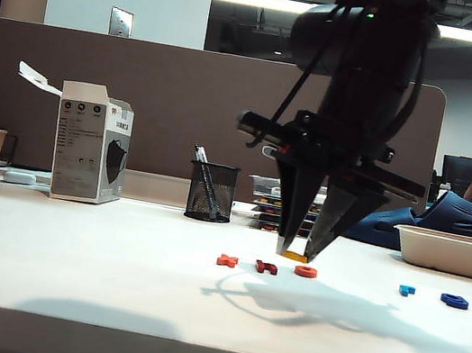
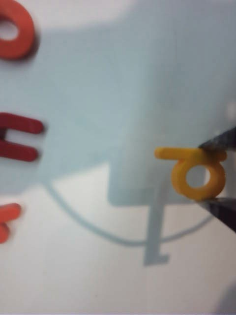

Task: Select the appropriate letters from the row of letter magnets placed on the table to arrange into the word "dog".

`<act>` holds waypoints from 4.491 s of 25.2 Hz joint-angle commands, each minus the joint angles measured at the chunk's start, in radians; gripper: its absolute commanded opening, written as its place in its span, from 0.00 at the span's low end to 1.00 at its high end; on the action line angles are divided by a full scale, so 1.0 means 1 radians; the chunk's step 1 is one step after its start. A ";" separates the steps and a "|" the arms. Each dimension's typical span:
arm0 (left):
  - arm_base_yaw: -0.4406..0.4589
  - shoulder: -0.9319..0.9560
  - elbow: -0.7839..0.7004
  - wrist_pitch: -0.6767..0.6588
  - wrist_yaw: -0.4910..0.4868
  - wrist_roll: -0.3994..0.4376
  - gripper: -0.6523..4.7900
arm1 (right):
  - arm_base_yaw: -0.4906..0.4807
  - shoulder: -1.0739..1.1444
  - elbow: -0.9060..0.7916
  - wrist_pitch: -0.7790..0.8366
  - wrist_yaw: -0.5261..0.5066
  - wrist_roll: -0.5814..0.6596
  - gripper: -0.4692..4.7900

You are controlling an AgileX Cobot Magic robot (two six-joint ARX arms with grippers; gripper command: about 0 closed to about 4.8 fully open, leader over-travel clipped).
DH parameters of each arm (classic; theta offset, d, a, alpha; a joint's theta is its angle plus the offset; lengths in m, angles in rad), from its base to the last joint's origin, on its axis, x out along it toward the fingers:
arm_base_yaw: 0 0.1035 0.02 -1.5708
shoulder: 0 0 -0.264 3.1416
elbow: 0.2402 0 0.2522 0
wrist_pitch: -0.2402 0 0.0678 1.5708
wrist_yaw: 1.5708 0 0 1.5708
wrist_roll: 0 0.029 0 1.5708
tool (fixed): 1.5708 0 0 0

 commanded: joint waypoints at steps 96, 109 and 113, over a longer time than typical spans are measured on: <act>-0.001 -0.002 0.002 0.005 -0.006 0.002 0.11 | -0.158 0.129 0.099 0.207 -0.011 -0.076 0.08; -0.001 -0.002 0.002 0.005 -0.006 0.002 0.11 | -0.158 0.148 0.099 0.216 0.020 -0.117 0.08; -0.001 -0.002 0.002 0.005 -0.006 0.002 0.11 | -0.158 0.153 0.099 0.223 0.049 -0.118 0.08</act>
